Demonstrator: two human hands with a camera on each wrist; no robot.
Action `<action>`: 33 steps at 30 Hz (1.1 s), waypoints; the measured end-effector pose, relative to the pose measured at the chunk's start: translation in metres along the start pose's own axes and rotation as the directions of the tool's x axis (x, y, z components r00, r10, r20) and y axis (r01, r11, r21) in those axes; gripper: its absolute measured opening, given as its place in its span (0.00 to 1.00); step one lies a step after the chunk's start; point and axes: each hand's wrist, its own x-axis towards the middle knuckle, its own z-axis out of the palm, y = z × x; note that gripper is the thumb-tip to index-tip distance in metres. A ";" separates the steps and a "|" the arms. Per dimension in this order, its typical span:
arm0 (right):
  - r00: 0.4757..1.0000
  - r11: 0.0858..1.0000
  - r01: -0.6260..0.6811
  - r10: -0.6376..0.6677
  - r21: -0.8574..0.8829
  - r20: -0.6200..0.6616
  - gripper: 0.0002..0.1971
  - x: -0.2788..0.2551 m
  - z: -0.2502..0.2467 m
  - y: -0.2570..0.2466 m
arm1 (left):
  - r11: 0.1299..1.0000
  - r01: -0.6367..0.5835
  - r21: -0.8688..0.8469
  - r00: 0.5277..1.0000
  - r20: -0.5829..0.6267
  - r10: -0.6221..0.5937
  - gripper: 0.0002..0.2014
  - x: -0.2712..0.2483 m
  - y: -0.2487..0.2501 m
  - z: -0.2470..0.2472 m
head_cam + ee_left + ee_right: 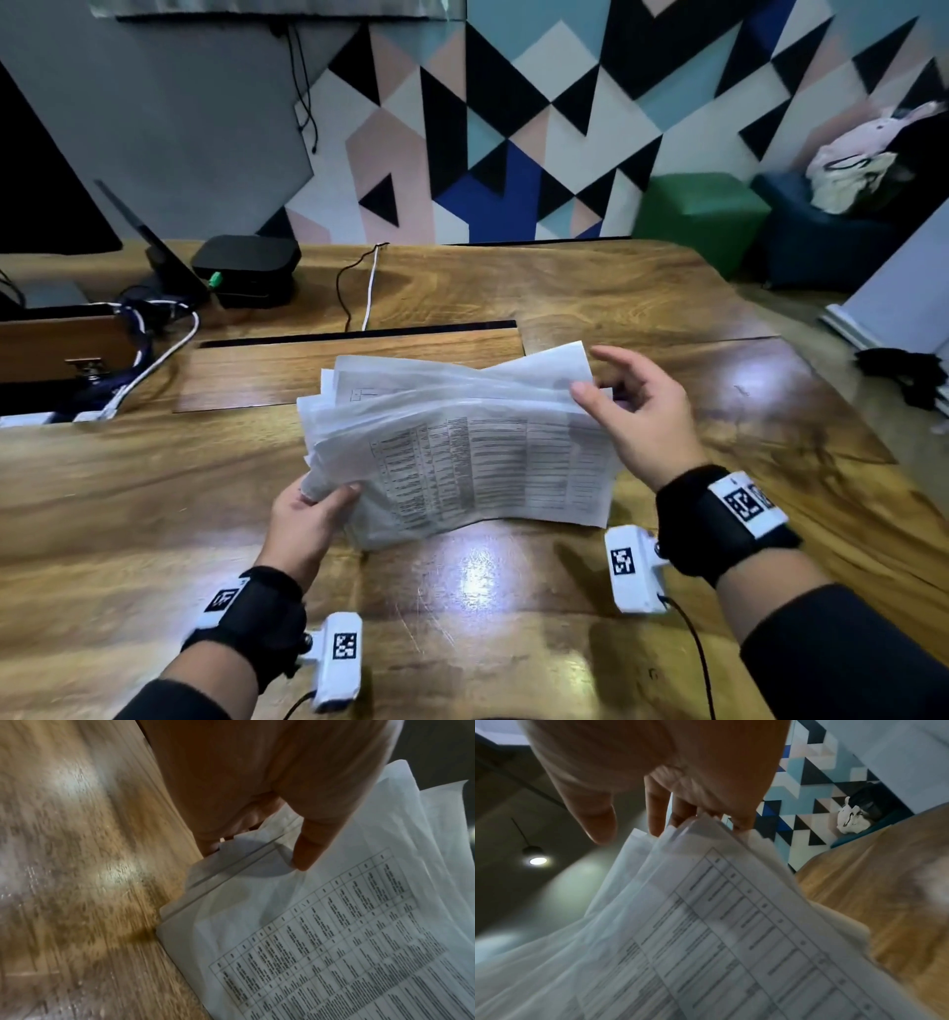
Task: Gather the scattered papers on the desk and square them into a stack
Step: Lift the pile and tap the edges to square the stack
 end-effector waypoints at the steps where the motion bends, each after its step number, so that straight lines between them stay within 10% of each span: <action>1: 0.999 1.000 0.000 0.001 -0.005 0.035 0.19 0.004 0.002 -0.004 | 1.000 -0.001 0.009 1.000 -0.001 0.001 0.10 -0.001 0.001 0.000; 7: 0.999 0.999 0.026 -0.025 -0.024 0.046 0.08 0.012 0.003 -0.002 | 1.000 0.020 0.007 1.000 0.002 -0.020 0.10 -0.003 0.002 -0.003; 18: 0.853 0.814 -0.420 0.505 0.401 -0.132 0.07 -0.017 -0.006 0.069 | 0.998 0.034 0.051 0.998 0.050 -0.036 0.15 0.001 0.003 -0.001; 22: 0.846 0.770 -0.432 0.527 0.470 -0.085 0.19 -0.018 -0.008 0.071 | 0.985 -0.037 0.169 0.979 0.206 0.001 0.14 -0.008 0.019 0.007; 29: 0.843 0.753 -0.467 0.537 0.462 -0.022 0.04 -0.012 -0.005 0.062 | 0.955 -0.050 0.292 0.969 0.245 -0.024 0.05 -0.013 0.026 0.017; 33: 0.871 0.829 -0.470 0.492 0.303 0.004 0.53 -0.015 -0.018 0.074 | 0.966 -0.007 0.260 0.959 0.276 -0.067 0.07 -0.017 0.039 0.013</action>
